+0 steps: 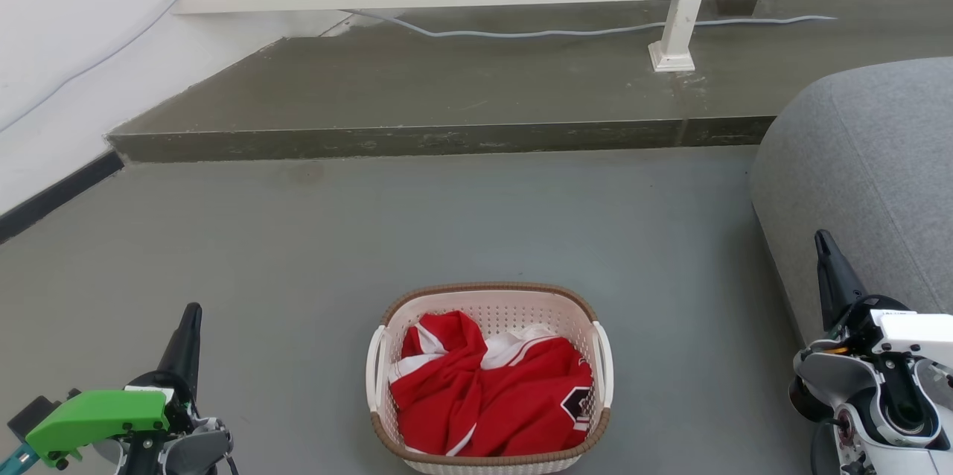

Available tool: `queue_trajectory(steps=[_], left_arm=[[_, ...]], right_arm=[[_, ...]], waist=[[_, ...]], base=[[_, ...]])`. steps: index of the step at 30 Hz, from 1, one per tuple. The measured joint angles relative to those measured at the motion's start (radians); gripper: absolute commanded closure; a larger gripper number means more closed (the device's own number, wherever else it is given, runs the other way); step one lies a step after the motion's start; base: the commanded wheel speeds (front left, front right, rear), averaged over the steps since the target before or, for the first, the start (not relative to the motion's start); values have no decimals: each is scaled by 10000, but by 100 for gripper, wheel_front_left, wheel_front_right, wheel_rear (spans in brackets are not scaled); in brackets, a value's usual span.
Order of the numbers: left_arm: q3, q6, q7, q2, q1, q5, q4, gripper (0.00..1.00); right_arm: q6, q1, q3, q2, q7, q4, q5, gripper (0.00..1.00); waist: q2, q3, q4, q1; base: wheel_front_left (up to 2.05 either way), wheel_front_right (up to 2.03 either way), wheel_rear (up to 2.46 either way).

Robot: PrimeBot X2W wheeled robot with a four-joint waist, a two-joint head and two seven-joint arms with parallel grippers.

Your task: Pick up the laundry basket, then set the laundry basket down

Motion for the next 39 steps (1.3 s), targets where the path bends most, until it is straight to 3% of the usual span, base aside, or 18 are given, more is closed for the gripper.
queue_trajectory(steps=[39], left_arm=[[63, 0, 2, -21, -1, 0, -19, 100]], right_arm=[[2, 0, -44, 23, 12, -8, -2, 100]], waist=[[0, 4, 0, 0]], base=[[0, 0, 0]])
